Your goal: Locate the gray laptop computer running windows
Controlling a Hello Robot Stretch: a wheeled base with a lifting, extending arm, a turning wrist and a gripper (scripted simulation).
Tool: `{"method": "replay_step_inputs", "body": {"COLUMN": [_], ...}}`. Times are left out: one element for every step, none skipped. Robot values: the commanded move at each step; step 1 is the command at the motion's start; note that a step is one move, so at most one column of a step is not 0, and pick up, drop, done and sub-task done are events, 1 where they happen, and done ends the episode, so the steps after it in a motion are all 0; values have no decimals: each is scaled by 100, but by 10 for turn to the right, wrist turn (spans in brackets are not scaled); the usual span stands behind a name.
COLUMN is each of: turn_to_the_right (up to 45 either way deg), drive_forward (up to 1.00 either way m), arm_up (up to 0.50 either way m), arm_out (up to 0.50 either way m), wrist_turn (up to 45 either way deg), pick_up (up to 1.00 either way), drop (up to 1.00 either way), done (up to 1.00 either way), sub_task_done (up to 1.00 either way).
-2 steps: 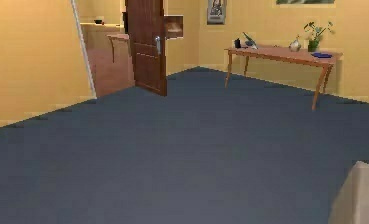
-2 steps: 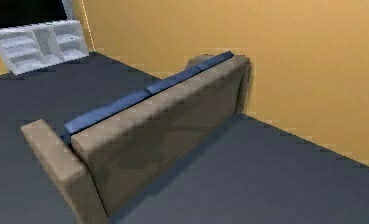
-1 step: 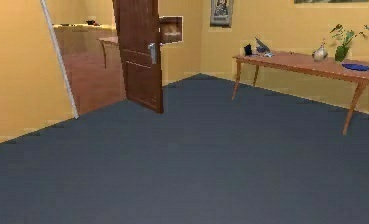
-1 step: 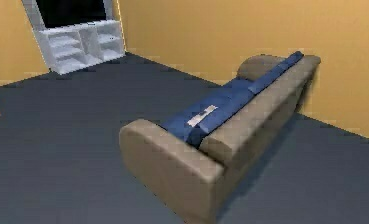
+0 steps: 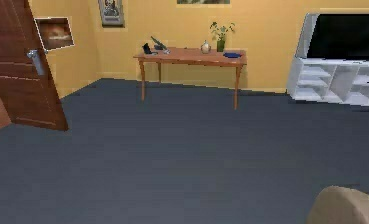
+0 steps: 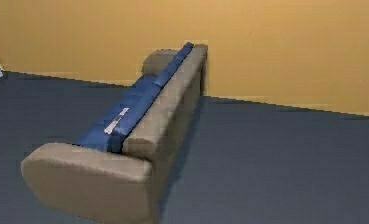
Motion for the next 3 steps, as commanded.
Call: {"method": "replay_step_inputs", "body": {"turn_to_the_right": [0,0,60], "drive_forward": [100,100,0], "arm_up": [0,0,0], "arm_out": [0,0,0], "wrist_turn": [0,0,0], "pick_up": [0,0,0], "drop": [0,0,0], "done": [0,0,0], "sub_task_done": [0,0,0]}}
